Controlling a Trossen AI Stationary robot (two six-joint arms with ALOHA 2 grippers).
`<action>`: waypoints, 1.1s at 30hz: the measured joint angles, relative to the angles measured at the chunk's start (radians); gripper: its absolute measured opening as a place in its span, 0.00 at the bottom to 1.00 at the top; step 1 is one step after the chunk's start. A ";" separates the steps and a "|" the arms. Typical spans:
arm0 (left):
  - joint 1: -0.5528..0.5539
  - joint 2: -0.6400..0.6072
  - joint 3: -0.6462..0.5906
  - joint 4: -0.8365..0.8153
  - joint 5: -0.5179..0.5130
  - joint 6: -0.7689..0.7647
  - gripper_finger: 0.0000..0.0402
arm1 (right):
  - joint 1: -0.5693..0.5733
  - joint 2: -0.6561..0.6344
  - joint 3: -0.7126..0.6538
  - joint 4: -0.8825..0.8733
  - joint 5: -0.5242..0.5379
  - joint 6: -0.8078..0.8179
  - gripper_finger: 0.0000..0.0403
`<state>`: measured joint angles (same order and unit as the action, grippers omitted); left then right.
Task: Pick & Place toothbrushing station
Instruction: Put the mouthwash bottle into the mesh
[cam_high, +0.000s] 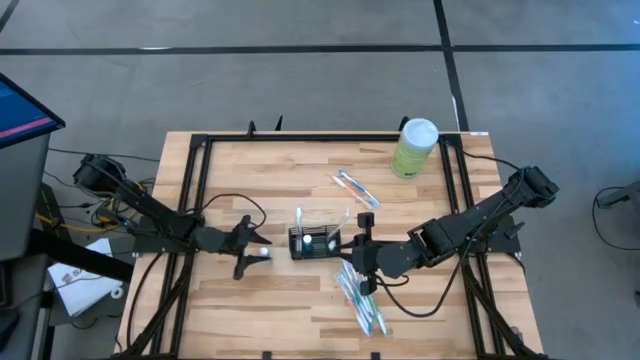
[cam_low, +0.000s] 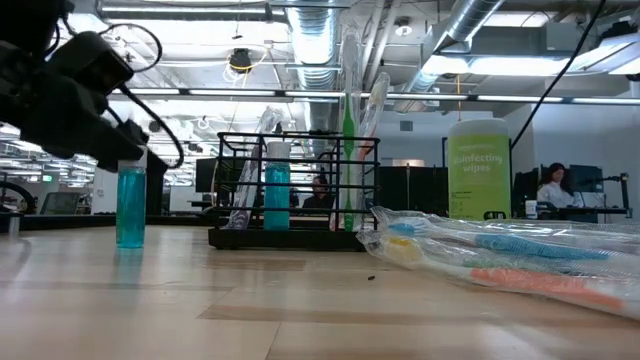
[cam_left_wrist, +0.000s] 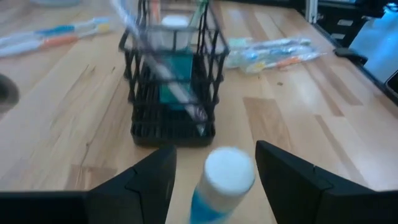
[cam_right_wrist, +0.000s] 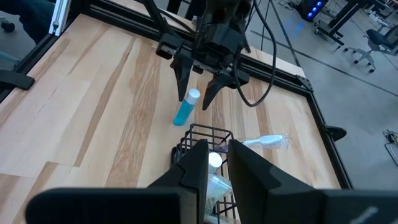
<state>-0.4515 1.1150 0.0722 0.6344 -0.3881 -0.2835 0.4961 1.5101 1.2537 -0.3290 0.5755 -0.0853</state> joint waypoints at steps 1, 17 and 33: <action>0.000 0.006 -0.004 0.001 0.000 -0.013 0.53 | 0.000 0.000 0.000 0.000 0.000 0.000 0.13; 0.000 0.025 -0.007 0.026 -0.001 -0.024 0.50 | 0.000 0.000 0.000 0.001 0.000 0.000 0.13; 0.000 0.025 -0.007 0.035 0.018 0.017 0.22 | 0.000 0.000 0.000 0.001 0.000 0.000 0.13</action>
<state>-0.4512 1.1397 0.0650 0.6697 -0.3702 -0.2666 0.4961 1.5101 1.2537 -0.3284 0.5755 -0.0853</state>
